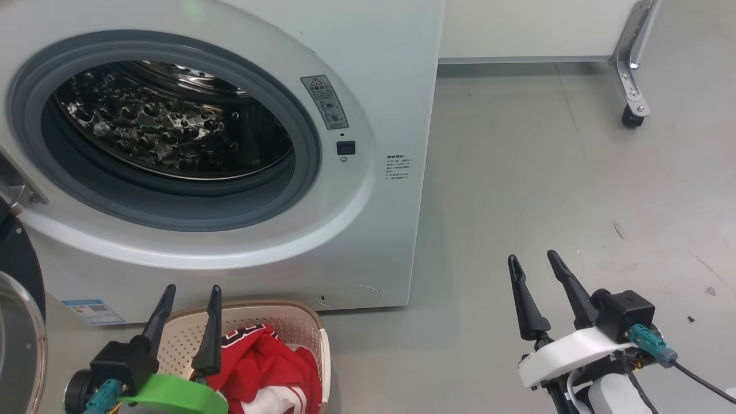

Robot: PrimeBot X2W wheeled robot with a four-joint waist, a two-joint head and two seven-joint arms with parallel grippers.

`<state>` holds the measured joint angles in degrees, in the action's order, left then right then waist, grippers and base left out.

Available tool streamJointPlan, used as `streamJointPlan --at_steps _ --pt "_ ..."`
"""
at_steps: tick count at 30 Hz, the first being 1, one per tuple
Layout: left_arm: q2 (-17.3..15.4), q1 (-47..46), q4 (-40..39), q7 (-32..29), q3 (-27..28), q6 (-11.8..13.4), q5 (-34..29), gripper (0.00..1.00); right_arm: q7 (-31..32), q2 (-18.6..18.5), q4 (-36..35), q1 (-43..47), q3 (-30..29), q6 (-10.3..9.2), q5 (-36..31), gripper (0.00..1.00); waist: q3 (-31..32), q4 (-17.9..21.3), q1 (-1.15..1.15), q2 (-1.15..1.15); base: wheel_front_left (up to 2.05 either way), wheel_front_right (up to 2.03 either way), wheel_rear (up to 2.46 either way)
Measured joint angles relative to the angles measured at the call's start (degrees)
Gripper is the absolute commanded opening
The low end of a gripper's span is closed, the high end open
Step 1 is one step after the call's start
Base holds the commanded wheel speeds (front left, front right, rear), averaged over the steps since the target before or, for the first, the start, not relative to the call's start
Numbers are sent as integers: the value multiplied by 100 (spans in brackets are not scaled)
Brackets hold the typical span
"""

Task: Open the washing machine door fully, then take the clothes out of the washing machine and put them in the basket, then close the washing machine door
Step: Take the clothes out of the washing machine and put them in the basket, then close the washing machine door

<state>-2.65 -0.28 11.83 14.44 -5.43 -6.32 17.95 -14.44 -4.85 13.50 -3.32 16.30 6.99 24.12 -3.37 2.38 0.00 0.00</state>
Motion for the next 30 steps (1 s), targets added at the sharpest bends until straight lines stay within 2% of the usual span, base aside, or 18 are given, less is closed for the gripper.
streamJointPlan --at_steps 15,30 --pt "4 0 36 0 -2 5 4 100 0 26 9 -1 0 0 0 100 -8 8 0 0 -43 43 0" --pt "8 0 60 -1 -19 49 4 100 0 32 32 -1 2 0 0 100 22 -3 0 0 -106 106 0"
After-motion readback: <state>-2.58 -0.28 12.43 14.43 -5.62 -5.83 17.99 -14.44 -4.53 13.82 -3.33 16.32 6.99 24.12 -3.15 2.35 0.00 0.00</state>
